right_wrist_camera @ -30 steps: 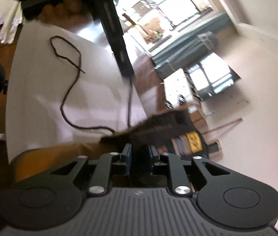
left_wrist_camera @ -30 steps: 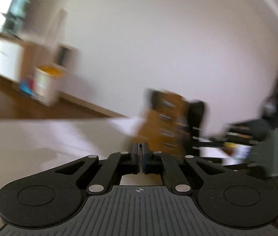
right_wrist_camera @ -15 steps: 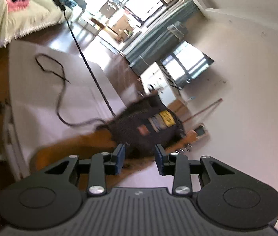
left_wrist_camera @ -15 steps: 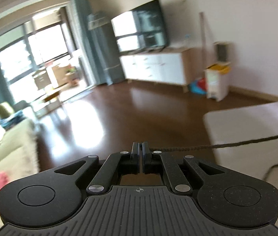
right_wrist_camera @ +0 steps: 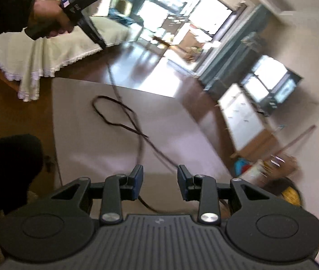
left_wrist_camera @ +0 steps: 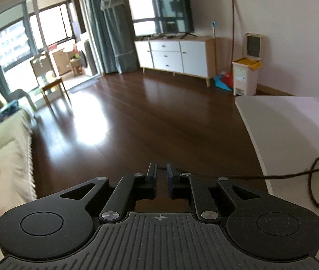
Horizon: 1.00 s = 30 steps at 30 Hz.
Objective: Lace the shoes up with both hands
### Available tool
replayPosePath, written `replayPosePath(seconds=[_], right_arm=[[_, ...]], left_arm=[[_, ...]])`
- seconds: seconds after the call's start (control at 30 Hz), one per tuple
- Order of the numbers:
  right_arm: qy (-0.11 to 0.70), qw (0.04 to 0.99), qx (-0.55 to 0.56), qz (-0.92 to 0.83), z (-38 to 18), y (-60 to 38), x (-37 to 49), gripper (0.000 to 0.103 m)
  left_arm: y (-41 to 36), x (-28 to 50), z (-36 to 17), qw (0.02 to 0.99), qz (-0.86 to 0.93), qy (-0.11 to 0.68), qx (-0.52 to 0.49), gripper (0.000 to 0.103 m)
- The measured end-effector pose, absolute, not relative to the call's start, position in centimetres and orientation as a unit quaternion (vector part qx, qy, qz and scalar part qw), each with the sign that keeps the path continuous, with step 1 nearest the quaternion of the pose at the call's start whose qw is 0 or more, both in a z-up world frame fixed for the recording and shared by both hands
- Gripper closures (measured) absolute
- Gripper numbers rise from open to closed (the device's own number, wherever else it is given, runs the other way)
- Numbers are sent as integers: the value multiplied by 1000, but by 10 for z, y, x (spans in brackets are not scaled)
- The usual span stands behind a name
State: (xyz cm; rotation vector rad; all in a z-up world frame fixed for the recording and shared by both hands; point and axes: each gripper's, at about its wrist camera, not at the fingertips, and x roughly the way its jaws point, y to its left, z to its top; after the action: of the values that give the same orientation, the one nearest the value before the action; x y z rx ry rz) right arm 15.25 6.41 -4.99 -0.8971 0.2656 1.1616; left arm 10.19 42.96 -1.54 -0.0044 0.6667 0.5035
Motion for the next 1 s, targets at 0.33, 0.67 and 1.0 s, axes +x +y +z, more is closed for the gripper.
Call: replayPosePath(seconds=[0.33, 0.67, 1.0], right_arm=[[219, 690, -354, 593, -62, 133, 186, 80], [207, 738, -339, 545, -50, 102, 187, 80], [202, 777, -288, 522, -33, 58, 187, 73]], left_arm=[[378, 74, -2, 960, 70, 271, -33, 72], [271, 151, -33, 933, -128, 329, 62, 81], [263, 193, -57, 908, -136, 388, 81, 95]])
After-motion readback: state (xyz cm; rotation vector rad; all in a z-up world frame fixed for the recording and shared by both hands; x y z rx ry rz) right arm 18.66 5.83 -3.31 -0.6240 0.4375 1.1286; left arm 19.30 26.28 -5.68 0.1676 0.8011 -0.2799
